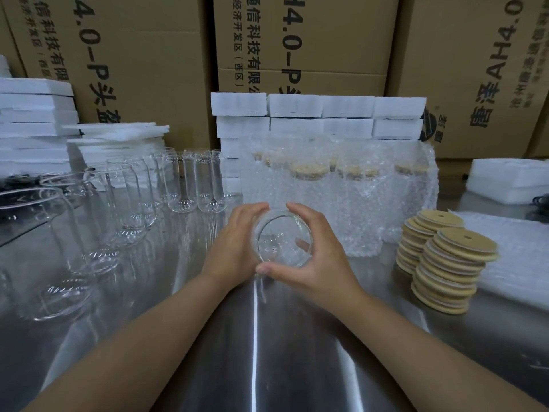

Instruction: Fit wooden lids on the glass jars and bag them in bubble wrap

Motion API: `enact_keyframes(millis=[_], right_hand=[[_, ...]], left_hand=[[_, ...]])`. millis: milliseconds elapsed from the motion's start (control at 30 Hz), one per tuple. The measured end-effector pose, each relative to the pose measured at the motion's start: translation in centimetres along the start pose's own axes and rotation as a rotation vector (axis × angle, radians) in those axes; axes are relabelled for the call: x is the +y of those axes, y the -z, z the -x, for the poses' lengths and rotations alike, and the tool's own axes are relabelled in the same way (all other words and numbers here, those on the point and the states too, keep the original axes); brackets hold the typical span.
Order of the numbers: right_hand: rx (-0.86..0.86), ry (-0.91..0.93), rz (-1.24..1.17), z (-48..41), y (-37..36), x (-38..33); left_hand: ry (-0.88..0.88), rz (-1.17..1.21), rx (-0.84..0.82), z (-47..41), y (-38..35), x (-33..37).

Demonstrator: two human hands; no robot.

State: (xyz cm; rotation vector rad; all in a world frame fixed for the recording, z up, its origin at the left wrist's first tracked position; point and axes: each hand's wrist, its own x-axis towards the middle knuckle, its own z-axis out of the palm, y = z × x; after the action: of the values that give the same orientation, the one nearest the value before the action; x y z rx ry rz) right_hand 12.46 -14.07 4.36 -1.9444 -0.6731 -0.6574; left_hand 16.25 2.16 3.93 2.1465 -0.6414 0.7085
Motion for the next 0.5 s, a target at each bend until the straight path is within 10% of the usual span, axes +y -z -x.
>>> enact_keyframes(millis=[500], right_hand=[[0.149,-0.089,-0.022,0.9,0.1,-1.8]], left_hand=[[-0.207,-0.234,0.057,0.6,-0.3,0.1]])
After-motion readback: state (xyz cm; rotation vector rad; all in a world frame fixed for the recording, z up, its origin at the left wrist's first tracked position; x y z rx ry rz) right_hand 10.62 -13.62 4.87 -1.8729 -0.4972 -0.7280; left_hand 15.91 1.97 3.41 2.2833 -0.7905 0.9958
